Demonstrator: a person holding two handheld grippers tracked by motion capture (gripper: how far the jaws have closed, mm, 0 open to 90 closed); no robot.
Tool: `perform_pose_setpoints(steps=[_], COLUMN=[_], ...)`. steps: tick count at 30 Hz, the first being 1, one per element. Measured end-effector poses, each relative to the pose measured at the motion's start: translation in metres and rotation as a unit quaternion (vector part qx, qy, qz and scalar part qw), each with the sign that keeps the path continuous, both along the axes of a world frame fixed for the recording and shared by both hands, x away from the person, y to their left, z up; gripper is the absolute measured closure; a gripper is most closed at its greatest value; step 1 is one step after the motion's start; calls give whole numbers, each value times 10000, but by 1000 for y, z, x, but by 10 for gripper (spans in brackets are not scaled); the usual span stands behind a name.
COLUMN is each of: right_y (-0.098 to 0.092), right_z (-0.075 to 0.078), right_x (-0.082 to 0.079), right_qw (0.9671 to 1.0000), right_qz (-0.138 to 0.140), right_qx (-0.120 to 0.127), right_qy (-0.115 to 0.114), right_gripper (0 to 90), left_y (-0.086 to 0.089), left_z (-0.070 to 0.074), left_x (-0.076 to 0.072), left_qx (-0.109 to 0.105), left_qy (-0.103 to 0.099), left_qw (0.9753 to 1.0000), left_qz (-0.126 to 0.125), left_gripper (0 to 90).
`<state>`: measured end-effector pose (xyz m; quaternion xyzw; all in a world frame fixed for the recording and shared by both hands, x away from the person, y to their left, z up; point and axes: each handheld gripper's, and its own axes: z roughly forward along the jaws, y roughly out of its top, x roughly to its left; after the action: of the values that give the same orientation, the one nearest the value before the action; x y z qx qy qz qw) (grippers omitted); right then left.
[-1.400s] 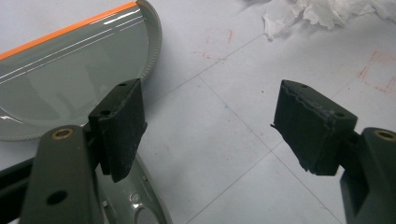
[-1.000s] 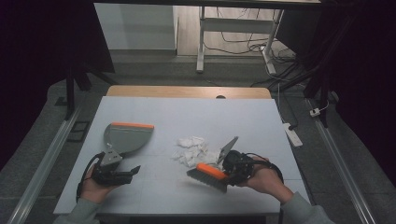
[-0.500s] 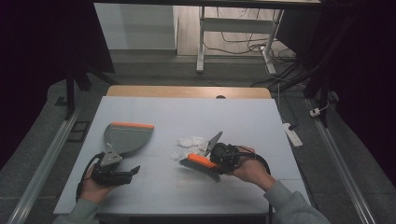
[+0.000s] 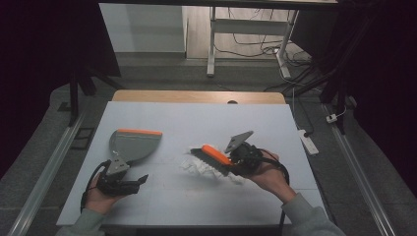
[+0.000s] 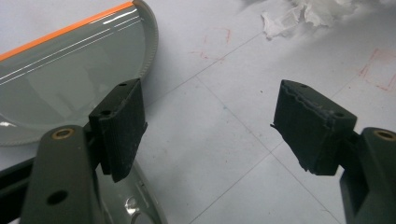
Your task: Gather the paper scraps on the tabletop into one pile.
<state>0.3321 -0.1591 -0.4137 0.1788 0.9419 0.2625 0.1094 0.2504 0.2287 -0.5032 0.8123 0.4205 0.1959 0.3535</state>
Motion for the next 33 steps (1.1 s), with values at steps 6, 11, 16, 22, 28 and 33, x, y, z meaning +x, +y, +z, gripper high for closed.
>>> perform_pose_setpoints(steps=[6, 11, 16, 22, 28, 33], right_y=[-41, -75, -92, -80, -46, -21], right_z=[9, -3, -24, -34, -38, -41], right_x=[0, 2, 4, 15, 33, 45], right_qw=[9908, 9727, 9505, 9374, 9427, 9485], right_qz=[-1312, -2221, -2846, -3120, -2912, -2686], right_qx=[252, 167, 109, 181, 260, 432], right_qy=[221, 654, 1243, 1536, 1606, 1621], right_gripper=[702, 702, 702, 703, 704, 704], left_y=[-2, -2, -5, -6, -6, -6], left_z=[0, 1, -1, -1, -2, -3], left_x=[1, 2, 2, -1, -2, -1], left_qx=[30, 22, 44, 37, 36, 52], left_qy=[-11, -38, -49, -79, -70, -41], left_qw=[10000, 9999, 9996, 9994, 9995, 9996], left_qz=[-63, -167, -292, -330, -290, -270], left_gripper=[259, 259, 259, 259, 260, 260])
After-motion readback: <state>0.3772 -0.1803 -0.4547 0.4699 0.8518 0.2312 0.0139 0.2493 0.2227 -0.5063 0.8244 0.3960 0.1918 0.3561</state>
